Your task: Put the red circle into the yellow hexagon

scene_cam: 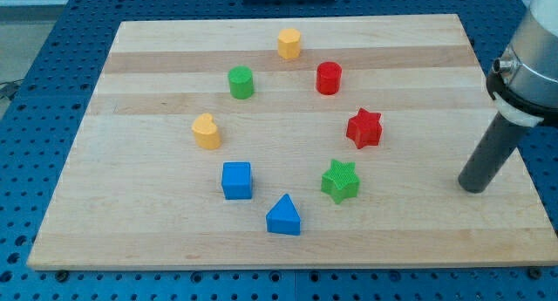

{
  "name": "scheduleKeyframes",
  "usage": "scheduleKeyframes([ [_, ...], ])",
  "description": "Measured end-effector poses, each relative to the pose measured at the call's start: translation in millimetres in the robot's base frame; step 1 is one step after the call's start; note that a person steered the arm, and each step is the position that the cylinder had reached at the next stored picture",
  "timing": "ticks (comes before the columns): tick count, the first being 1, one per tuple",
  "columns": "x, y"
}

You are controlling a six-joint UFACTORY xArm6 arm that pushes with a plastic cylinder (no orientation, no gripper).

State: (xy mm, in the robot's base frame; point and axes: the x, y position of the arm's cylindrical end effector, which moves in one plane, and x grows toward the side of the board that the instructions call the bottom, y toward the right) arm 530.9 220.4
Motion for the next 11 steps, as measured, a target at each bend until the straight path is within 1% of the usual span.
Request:
scheduleKeyframes([
  [1, -32.0, -3.6],
  [2, -89.6, -17.6],
  [3, -89.6, -17.7],
  [4, -104.9, -60.2],
  [5, -104.9, -61.7],
  [7, -164.0, -73.2],
  [11, -164.0, -110.3],
])
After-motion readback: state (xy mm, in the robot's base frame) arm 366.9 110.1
